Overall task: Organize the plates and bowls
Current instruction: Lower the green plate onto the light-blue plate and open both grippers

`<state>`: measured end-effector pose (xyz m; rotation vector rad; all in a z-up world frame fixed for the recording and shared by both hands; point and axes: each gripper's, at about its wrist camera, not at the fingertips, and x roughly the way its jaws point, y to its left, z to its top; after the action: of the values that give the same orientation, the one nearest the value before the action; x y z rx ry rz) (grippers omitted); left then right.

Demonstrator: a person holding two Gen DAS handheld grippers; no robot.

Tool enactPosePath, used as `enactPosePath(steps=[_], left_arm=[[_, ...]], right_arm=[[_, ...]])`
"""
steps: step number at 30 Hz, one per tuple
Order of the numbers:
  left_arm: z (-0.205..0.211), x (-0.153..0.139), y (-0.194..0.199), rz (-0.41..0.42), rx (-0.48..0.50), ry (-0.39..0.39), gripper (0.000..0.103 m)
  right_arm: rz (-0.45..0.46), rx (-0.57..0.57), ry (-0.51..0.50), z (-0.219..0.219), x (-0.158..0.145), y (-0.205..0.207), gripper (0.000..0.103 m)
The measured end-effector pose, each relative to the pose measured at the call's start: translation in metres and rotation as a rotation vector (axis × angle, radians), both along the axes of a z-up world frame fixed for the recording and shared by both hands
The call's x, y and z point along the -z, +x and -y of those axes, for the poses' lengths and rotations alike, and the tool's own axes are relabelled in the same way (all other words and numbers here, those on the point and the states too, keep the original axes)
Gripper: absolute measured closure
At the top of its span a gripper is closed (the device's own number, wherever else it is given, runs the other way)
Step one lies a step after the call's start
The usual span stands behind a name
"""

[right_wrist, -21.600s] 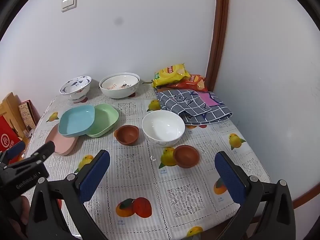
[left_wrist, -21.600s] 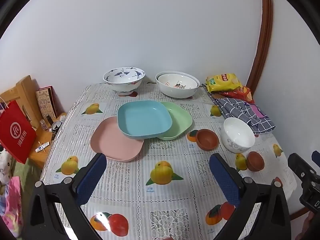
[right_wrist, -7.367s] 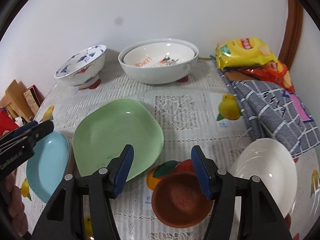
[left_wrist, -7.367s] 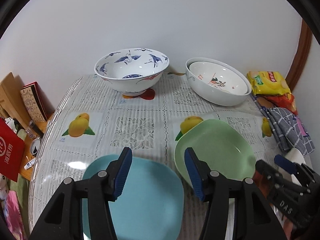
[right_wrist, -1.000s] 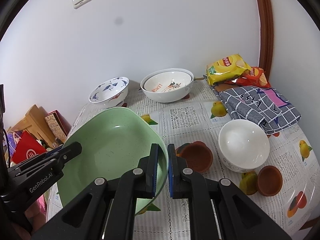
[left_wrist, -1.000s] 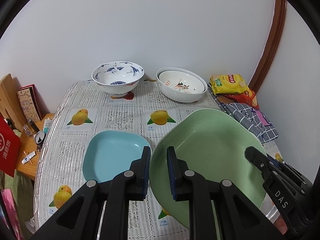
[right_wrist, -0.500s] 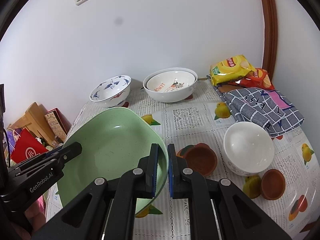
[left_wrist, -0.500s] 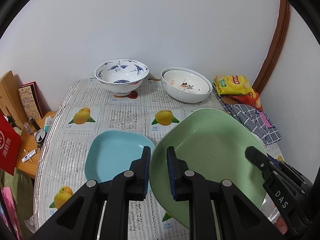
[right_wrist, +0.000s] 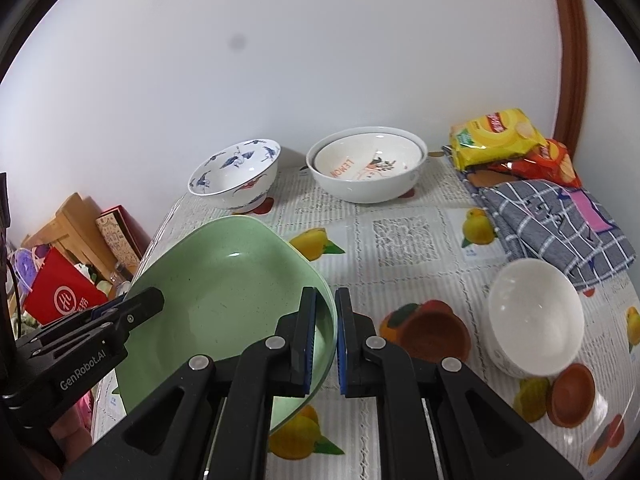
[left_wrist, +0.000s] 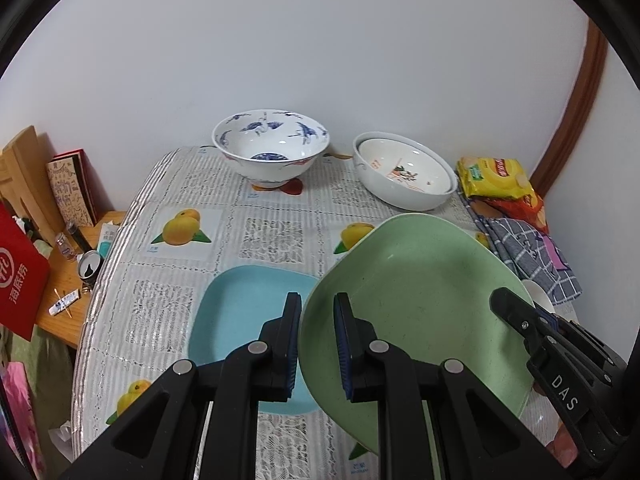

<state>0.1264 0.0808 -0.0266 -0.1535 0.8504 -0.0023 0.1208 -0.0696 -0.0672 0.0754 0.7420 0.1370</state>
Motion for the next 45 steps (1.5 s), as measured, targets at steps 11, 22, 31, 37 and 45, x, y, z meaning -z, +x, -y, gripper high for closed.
enactPosePath(steps=[11, 22, 31, 37, 45], left_arm=[[-0.042, 0.021, 0.011, -0.048, -0.099, -0.002, 0.087], [-0.079, 0.059, 0.016, -0.129, -0.178, -0.010, 0.087], [-0.088, 0.076, 0.021, -0.169, -0.178, -0.020, 0.087], [-0.088, 0.083, 0.023, -0.182, -0.178, -0.028, 0.087], [-0.088, 0.086, 0.026, -0.185, -0.170, -0.030, 0.087]], right_arm=[[-0.038, -0.094, -0.002, -0.038, 0.017, 0.032, 0.093], [-0.128, -0.179, -0.007, -0.077, 0.061, 0.058, 0.093], [-0.160, -0.202, -0.017, -0.090, 0.078, 0.071, 0.092], [-0.166, -0.209, -0.023, -0.092, 0.084, 0.079, 0.090], [-0.165, -0.215, -0.023, -0.091, 0.089, 0.085, 0.090]])
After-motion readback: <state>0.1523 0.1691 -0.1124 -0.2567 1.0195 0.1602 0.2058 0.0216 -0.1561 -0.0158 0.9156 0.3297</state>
